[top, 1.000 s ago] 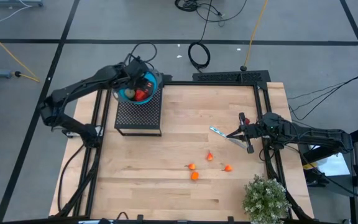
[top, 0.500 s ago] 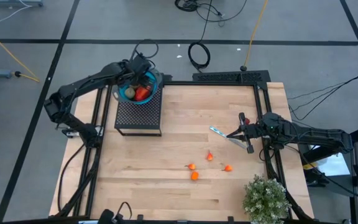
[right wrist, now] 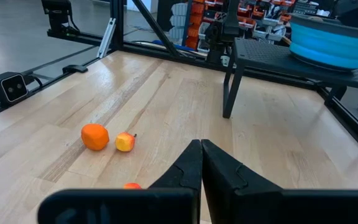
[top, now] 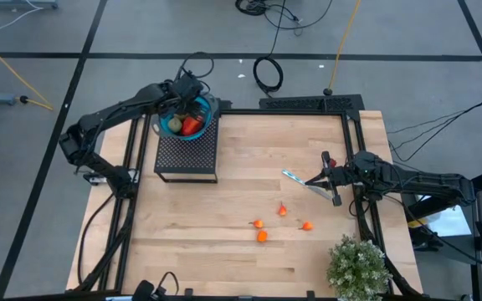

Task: Pick & Place Fruit
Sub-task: Put the pomegranate into the blue strainer bowl on the shelf, then put the red pomegranate into the blue strainer bowl on the shelf

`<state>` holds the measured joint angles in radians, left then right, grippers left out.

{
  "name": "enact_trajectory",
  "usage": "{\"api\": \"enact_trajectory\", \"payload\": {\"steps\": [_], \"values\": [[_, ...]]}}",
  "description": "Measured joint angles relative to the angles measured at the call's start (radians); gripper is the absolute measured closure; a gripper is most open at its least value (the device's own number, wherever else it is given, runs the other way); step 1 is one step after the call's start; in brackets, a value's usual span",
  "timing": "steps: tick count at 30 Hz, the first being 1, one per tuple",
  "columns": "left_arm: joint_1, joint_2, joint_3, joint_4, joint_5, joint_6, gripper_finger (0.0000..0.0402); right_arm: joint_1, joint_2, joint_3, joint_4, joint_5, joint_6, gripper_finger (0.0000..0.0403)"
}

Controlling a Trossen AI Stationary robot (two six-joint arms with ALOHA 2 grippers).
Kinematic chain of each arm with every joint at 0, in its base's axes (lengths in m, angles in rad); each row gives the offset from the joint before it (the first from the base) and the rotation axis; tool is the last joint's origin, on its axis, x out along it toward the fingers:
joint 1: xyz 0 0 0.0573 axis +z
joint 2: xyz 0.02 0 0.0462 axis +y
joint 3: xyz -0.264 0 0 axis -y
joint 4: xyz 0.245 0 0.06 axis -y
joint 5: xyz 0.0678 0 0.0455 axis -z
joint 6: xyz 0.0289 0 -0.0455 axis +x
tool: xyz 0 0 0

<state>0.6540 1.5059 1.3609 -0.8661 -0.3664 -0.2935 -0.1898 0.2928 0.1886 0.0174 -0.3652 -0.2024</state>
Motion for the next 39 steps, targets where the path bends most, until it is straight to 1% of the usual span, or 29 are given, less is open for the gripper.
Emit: {"api": "enact_trajectory", "payload": {"steps": [4, 11, 16, 24, 30, 34, 37, 39], "values": [[0.0, 0.0, 0.0, 0.0, 0.0, 0.003, 0.0169, 0.0, 0.0, 0.0, 0.0, 0.0, 0.0, 0.0403], [-0.002, 0.0, 0.0, -0.005, 0.005, 0.032, 0.0098, 0.0, 0.0, 0.0, 0.0, -0.001, 0.0, 0.0403], [-0.01, -0.044, 0.0, -0.006, 0.068, 0.051, 0.0069, 0.0, 0.0, 0.0, 0.0, -0.002, 0.023, 0.0403], [-0.085, -0.173, 0.0, -0.004, 0.07, 0.082, 0.0064, 0.0, 0.0, 0.0, 0.0, -0.003, 0.026, 0.0403], [-0.192, -0.243, -0.006, -0.021, 0.078, 0.102, 0.0064, 0.001, 0.0, 0.0, -0.002, -0.003, 0.085, 0.0403], [-0.283, -0.295, -0.083, 0.039, 0.08, 0.125, 0.0064, 0.001, 0.0, 0.0, -0.017, -0.003, 0.116, 0.0403], [-0.345, -0.349, -0.172, 0.127, 0.082, 0.135, 0.0064, 0.001, 0.0, 0.0, -0.03, 0.003, 0.114, 0.0403], [-0.374, -0.395, -0.238, 0.18, 0.088, 0.136, 0.0064, 0.001, 0.0, 0.0, -0.03, 0.033, 0.114, 0.0403]]}}
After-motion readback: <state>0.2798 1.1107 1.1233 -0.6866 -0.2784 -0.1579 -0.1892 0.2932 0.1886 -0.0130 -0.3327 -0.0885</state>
